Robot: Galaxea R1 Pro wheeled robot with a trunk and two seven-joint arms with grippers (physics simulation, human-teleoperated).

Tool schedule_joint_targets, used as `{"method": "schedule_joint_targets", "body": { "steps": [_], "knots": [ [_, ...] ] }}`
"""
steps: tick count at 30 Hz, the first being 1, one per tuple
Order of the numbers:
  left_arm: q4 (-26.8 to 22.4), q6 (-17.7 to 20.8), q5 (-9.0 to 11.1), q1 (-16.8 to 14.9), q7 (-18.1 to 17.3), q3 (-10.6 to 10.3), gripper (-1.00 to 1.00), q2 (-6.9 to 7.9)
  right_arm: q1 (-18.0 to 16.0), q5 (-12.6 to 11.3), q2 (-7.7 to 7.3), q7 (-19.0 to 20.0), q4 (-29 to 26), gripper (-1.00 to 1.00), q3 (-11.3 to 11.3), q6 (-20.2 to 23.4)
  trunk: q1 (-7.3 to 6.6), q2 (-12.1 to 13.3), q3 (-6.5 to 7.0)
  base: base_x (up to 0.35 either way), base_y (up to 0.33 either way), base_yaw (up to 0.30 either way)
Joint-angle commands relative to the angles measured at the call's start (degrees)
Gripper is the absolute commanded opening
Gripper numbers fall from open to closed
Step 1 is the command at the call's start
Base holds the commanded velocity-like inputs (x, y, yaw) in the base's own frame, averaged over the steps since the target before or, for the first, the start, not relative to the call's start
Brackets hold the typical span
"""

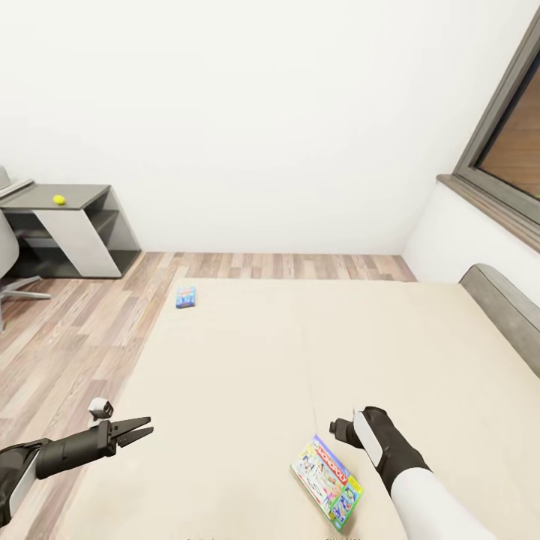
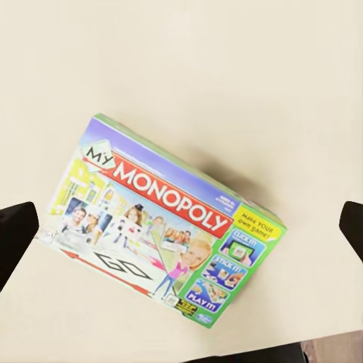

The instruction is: Put all the toys in the child's room - the three board games (two on the bed and one on the table), the two jigsaw puzzles on the table, and the tennis ball on the table - inside the toy box on the table in the child's room.

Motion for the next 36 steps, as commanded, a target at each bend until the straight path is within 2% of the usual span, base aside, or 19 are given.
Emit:
{"method": "schedule_joint_targets", "body": {
  "steps": [1,20,28,30,34,36],
  "knots": [
    [0.0,0.6,0.0,0.0,-0.2,0.0,1.00,0.02,0.0,-0.6,0.05,-0.5,-0.1,1.00,-0.2,0.1,0.03,-0.1,-0.20,0.000,0.000,0.000],
    [0.0,0.6,0.0,0.0,-0.2,0.0,1.00,-0.05,-0.1,-0.5,0.12,-0.6,-0.1,1.00,-0.2,0.1,0.03,-0.1,-1.99,0.000,0.000,0.000],
    [0.0,0.6,0.0,0.0,-0.2,0.0,1.00,-0.12,-0.5,-0.4,0.07,-0.5,-0.1,1.00,0.0,-3.2,0.03,-0.1,-2.75,0.000,0.000,0.000],
    [0.0,0.6,-0.1,0.0,-0.2,0.0,1.00,-0.12,-0.6,-0.4,-0.13,-0.4,-0.1,1.00,0.0,-3.5,0.03,-0.1,-2.93,0.000,0.000,0.000],
    [0.0,0.6,-0.1,0.0,-0.2,0.0,1.00,-0.13,-0.7,0.0,-1.92,-0.3,-0.1,1.00,0.1,-4.2,0.03,-0.1,-3.31,0.000,0.000,0.000],
    [0.0,0.6,-0.1,0.0,-0.2,0.0,1.00,-0.13,-0.8,0.2,-2.35,-0.3,-0.1,1.00,0.1,-4.7,0.03,-0.1,-3.50,0.000,0.000,0.000]
  ]
}}
